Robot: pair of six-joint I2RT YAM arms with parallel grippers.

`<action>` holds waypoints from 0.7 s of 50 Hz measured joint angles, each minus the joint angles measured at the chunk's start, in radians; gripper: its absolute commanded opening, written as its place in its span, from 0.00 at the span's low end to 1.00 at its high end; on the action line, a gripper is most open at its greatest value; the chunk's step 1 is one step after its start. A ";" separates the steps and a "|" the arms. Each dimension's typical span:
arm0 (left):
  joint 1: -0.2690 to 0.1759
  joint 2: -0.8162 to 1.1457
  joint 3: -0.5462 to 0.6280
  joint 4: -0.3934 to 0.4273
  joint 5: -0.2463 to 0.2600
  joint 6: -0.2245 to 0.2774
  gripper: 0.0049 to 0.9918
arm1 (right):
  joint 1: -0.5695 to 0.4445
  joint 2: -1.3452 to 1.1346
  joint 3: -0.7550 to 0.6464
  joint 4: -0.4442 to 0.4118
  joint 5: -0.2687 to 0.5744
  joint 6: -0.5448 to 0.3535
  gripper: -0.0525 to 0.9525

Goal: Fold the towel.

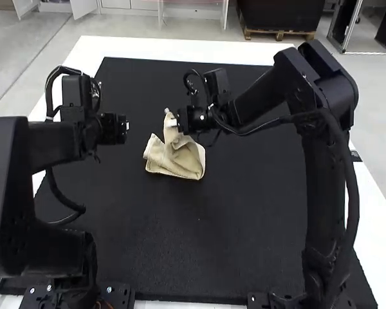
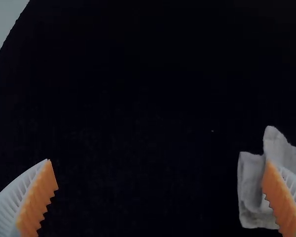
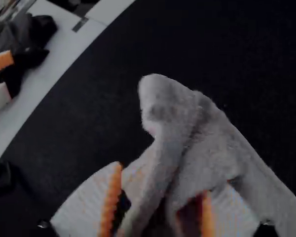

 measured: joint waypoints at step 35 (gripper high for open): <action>0.000 -0.026 -0.002 0.000 0.000 0.000 0.98 | -0.114 -0.172 -0.052 0.058 -0.072 0.069 0.36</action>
